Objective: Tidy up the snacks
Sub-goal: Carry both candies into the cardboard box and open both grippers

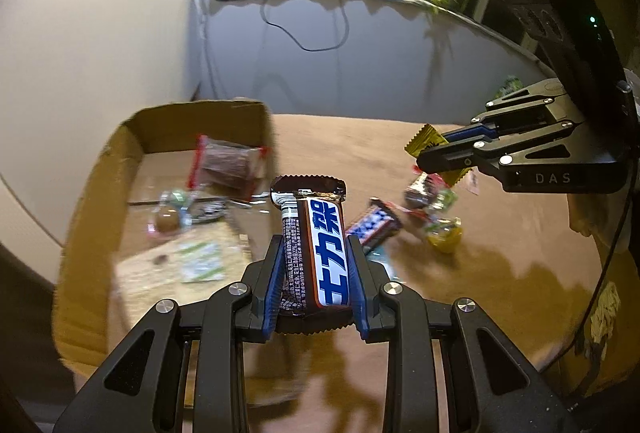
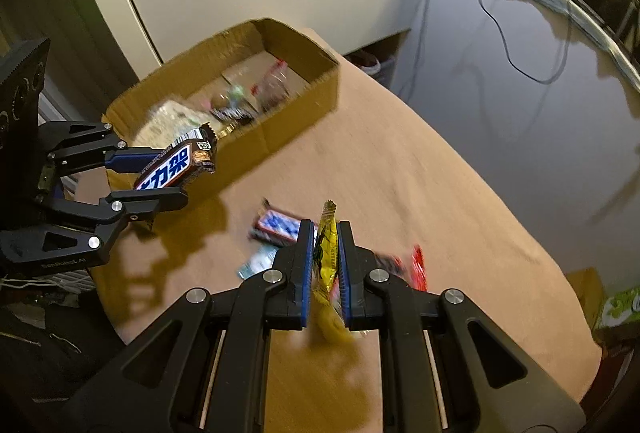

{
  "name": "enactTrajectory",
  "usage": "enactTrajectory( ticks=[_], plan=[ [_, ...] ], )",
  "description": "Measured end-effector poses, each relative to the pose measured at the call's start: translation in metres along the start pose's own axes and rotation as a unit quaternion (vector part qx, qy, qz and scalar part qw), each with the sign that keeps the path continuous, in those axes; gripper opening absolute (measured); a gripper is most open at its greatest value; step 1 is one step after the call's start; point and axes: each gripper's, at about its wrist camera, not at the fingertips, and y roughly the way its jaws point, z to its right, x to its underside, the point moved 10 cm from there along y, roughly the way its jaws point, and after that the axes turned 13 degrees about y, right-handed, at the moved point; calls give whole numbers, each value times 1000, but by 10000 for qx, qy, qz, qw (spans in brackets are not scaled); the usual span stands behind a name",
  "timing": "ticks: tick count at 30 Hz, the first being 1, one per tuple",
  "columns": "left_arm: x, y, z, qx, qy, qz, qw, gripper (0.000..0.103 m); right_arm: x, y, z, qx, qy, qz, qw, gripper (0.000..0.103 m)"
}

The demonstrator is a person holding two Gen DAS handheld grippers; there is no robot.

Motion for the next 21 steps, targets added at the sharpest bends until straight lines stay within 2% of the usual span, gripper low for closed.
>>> enactTrajectory(
  ticks=[10, 21],
  plan=[
    [5, -1, -58, -301, -303, -57, 9991, 28, -43, 30, -49, -251, -329, -88, 9991, 11],
    [9, 5, -90, -401, -470, -143, 9980, 28, -70, 63, -83, -450, -586, -228, 9970, 11]
  ],
)
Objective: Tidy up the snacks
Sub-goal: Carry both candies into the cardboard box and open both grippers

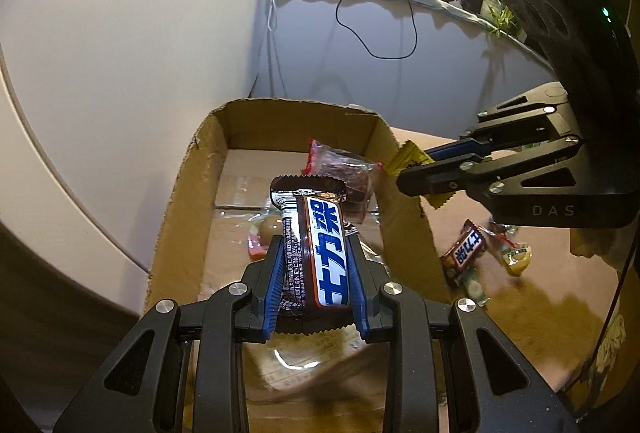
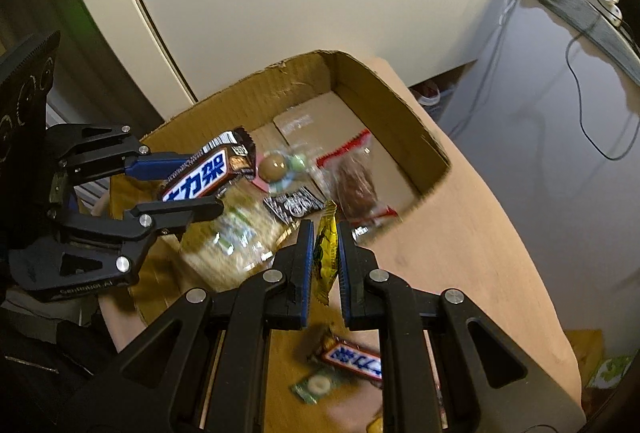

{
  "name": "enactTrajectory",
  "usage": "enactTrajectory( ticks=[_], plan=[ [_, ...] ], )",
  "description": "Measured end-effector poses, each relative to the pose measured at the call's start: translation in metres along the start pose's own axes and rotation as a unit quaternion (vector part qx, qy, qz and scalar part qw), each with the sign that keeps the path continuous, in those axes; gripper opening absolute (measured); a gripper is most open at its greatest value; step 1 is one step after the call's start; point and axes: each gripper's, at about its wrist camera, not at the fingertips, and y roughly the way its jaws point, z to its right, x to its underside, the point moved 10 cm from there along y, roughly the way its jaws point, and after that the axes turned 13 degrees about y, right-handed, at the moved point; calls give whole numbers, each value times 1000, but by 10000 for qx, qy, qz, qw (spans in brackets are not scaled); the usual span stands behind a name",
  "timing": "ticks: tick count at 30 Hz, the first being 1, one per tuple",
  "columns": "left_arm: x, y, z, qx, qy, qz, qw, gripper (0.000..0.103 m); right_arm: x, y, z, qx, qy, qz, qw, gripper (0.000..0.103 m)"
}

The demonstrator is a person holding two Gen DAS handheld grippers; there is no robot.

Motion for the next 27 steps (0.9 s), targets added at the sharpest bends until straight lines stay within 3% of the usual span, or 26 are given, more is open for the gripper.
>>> enactTrajectory(
  ticks=[24, 27],
  plan=[
    [1, 1, -14, -169, -115, -27, 9998, 28, -23, 27, -10, 38, -122, -119, 9998, 11],
    [1, -1, -17, -219, -126, -10, 9997, 40, -24, 28, -8, 90, -118, -104, 9998, 16]
  ],
)
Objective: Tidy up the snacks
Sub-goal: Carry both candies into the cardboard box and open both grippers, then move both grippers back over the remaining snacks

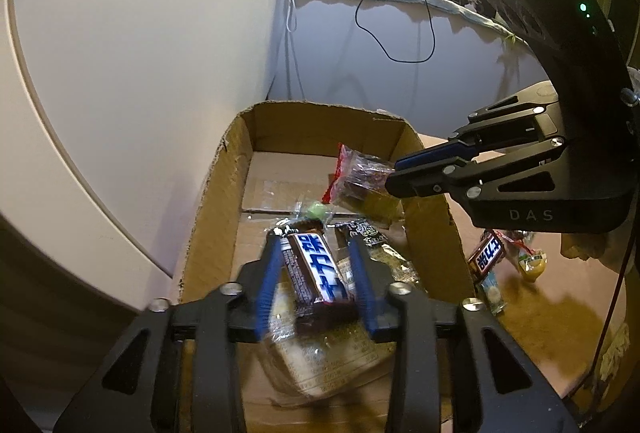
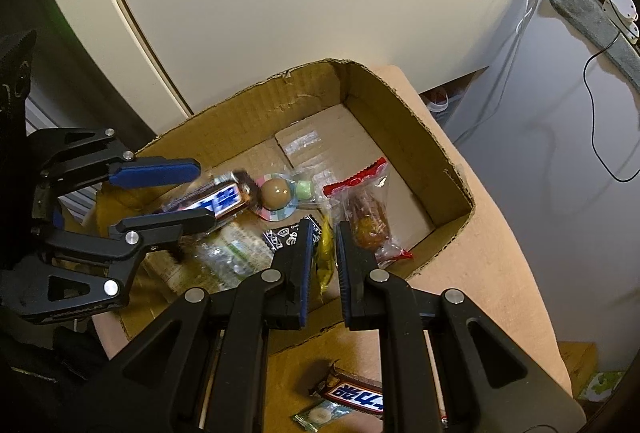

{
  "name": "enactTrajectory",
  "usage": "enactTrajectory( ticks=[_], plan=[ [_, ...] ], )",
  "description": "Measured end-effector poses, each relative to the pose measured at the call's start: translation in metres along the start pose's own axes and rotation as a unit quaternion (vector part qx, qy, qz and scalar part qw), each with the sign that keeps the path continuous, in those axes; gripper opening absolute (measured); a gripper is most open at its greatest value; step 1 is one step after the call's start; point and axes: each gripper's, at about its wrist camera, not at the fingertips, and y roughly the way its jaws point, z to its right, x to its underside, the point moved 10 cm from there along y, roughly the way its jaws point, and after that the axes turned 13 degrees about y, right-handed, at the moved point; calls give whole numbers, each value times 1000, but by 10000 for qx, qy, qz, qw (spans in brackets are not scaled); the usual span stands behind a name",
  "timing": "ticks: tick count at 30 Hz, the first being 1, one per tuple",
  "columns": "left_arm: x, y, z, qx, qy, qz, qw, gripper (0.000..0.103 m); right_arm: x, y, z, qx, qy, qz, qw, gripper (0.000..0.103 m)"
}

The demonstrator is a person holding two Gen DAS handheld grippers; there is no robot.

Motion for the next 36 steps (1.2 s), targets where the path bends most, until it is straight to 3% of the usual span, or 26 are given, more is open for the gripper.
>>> enactTrajectory(
  ticks=[4, 9, 15, 26, 36],
  plan=[
    [1, -1, -2, -44, 24, 8, 10000, 46, -2, -2, 2, 82, -3, 79, 9999, 45],
    [0, -3, -2, -53, 56, 15, 10000, 51, -6, -11, 6, 225, -10, 226, 9995, 66],
    [0, -7, 0, -81, 82, 40, 9999, 63, -6, -17, 12, 317, 28, 281, 9991, 75],
    [-5, -20, 24, -21, 205, 141, 9997, 64, 7, -44, 32, 424, 293, 430, 9977, 76],
    [-12, -25, 77, 307, 476, 209, 9982, 64, 47, -81, 72, 602, 694, 561, 9942, 77]
  ],
)
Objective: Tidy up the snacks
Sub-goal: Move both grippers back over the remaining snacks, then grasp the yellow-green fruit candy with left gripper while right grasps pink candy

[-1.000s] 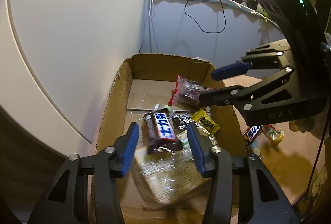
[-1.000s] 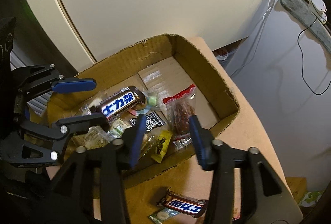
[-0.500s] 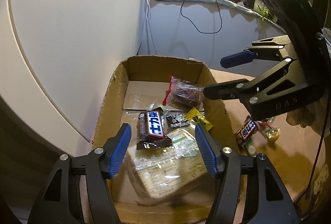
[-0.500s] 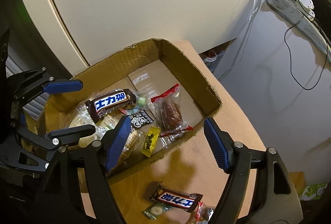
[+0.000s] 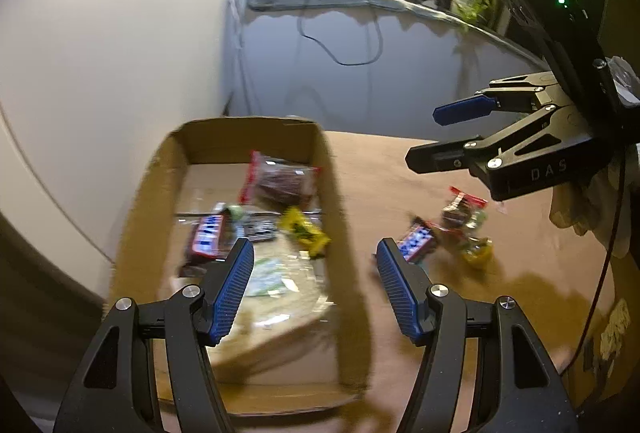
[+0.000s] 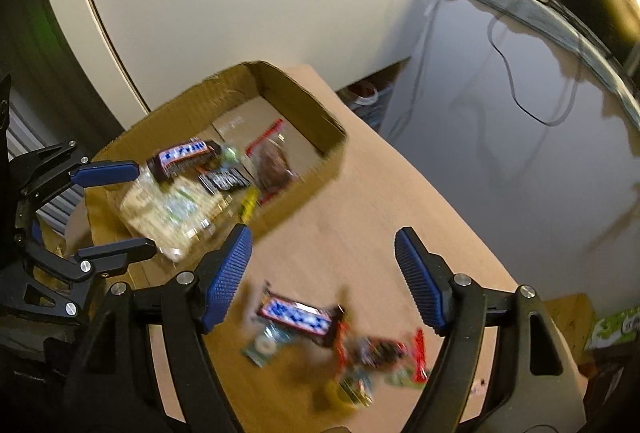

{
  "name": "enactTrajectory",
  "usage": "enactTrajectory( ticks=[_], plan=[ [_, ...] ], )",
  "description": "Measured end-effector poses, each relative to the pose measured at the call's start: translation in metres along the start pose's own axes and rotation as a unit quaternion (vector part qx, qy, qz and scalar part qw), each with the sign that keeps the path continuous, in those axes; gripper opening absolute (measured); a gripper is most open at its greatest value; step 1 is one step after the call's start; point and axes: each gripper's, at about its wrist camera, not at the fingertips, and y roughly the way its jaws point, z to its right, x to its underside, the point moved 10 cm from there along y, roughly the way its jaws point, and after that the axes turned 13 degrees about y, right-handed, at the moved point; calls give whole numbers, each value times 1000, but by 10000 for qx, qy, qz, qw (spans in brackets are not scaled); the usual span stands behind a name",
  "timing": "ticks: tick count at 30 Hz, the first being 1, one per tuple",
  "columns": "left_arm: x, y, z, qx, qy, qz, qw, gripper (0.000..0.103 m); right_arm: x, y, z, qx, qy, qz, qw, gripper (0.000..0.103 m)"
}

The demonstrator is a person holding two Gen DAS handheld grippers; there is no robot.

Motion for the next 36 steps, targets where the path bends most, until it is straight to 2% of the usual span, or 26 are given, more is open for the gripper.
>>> enactTrajectory(
  ticks=[8, 14, 22, 28, 32, 36],
  plan=[
    [-6, 10, 53, 340, 266, -52, 9991, 64, 42, -25, 54, 193, 382, 28, 9991, 77],
    [-7, 24, 102, 755, 425, -176, 9961, 64, 80, -35, 109, 430, 816, -56, 9957, 77],
    [-1, 48, 148, 1100, 550, -436, 9915, 64, 121, -30, 171, 709, 1376, -221, 9877, 77],
    [2, 62, 164, 1175, 580, -605, 9895, 64, 143, -5, 196, 522, 1888, -589, 9789, 77],
    [4, 70, 167, 1190, 577, -689, 9888, 64, 148, 8, 198, 291, 2069, -723, 9752, 76],
    [3, 78, 170, 1221, 593, -758, 9878, 64, 151, 18, 197, 173, 2163, -844, 9725, 59]
  ],
)
